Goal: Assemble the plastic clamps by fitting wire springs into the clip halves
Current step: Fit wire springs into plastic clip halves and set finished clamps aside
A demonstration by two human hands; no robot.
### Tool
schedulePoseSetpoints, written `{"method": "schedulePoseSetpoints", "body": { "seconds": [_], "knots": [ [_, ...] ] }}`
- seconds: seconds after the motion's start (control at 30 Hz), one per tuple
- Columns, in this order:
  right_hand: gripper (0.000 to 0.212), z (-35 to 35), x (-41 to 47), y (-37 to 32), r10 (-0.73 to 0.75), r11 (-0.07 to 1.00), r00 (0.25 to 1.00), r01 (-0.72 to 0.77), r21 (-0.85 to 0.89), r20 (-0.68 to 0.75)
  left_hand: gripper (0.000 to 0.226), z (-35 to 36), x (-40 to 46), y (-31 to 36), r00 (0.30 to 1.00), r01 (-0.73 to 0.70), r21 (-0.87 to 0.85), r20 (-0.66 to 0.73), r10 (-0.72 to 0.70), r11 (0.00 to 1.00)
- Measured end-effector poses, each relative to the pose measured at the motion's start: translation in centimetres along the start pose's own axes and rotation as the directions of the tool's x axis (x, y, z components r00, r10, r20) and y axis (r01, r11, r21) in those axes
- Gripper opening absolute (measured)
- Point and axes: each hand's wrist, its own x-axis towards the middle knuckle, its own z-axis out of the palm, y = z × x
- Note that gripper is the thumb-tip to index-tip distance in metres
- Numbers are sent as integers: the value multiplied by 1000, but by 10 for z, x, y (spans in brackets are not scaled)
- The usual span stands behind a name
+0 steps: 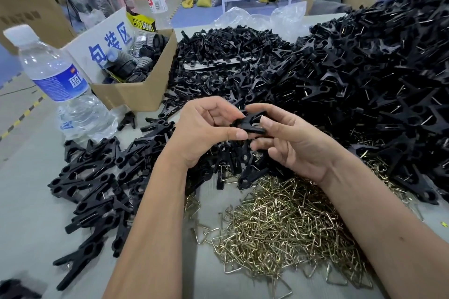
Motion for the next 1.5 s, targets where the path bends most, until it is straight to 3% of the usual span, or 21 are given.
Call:
{"method": "schedulePoseSetpoints", "body": {
  "seconds": [0.1,0.3,0.53,0.73,0.87,1.0,1.17,1.27,1.37,1.43,1.5],
  "knots": [
    [41,-3,-1,-2,55,996,992,-63,62,117,58,0,-1,3,999,12,-88,36,-9,996],
    [55,-10,-2,-1,99,943,956,-179,282,276,40,9,-3,2,1000,-23,-54,-6,23,998],
    [36,-8,1,1,68,733,903,-334,593,424,25,0,-1,-1,1000,-6,-174,29,11,985],
    [34,-12,0,2,63,651,891,-378,658,450,26,5,0,-2,996,-63,-65,-68,58,996],
    [39,-12,0,3,80,661,913,-350,664,401,22,3,-2,-2,999,-30,-45,-46,28,999],
    [25,-13,2,-1,140,647,924,-358,673,357,24,0,-4,-3,1000,3,-16,-14,-3,1000],
    [18,-13,-1,-4,177,700,928,-353,621,329,21,2,-4,-2,1000,-24,20,-15,24,1000],
    [30,-10,-3,-6,118,830,950,-253,497,288,21,2,-3,1,999,-23,56,-48,26,998],
    [36,-4,2,-30,3,992,997,-12,129,72,20,-6,2,5,981,-9,112,-193,31,994],
    [30,-4,14,-57,-161,975,978,137,-174,-133,19,-19,12,6,934,112,250,-358,-16,962],
    [21,-6,32,-85,-349,885,881,198,-421,-320,19,-39,27,9,854,297,395,-518,-56,869]
  ]
}}
